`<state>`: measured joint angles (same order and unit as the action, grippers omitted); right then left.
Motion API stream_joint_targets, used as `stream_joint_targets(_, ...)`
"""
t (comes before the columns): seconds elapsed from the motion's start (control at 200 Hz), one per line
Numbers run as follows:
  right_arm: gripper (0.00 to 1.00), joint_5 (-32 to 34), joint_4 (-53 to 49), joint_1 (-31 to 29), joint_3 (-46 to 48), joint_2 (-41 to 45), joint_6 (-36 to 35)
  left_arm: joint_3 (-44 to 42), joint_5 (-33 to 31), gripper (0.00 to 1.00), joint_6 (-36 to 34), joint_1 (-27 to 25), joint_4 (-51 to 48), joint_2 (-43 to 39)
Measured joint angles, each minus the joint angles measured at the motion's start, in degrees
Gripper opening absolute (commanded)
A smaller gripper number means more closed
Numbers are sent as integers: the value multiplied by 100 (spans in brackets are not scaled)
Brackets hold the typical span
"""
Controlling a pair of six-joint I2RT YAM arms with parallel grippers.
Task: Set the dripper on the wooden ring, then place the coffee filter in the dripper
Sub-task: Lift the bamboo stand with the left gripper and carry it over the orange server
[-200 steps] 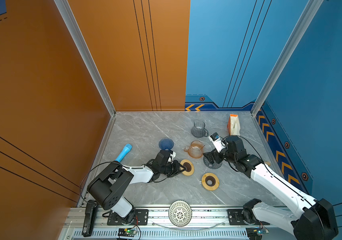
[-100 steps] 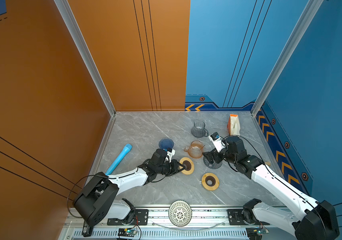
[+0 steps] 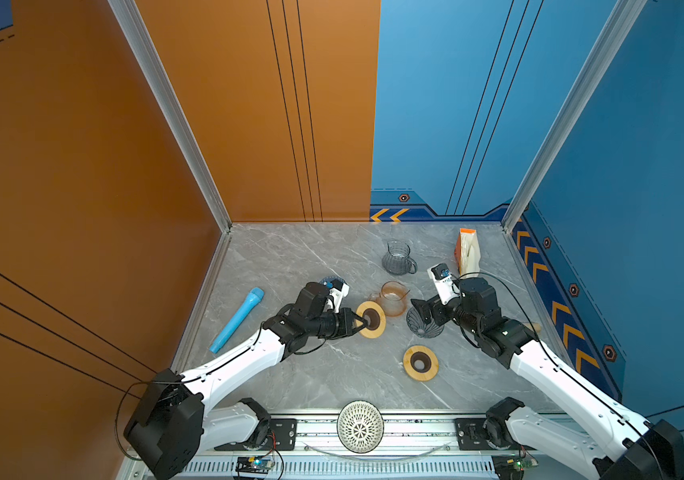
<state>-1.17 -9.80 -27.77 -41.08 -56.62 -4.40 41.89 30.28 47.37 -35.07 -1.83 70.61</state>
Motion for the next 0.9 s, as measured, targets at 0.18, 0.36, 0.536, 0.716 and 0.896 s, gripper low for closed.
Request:
stream_joint_targets(0.18,100,22,2,0,37,2,0,538,168,0,-48,22,103,649)
stream_joint_targets(0.36,100,107,2,4,105,33,2,1012,350,1,-39,50,264,1342)
stream_joint_targets(0.536,100,131,0,44,168,81,20,1314,481,1,74,129,608,1818)
stream_joint_targets(0.716,100,146,-2,140,173,122,13,1569,693,1,195,179,831,2306)
stream_joint_targets(0.896,100,142,-2,310,175,232,-7,2070,870,2,214,208,879,2728)
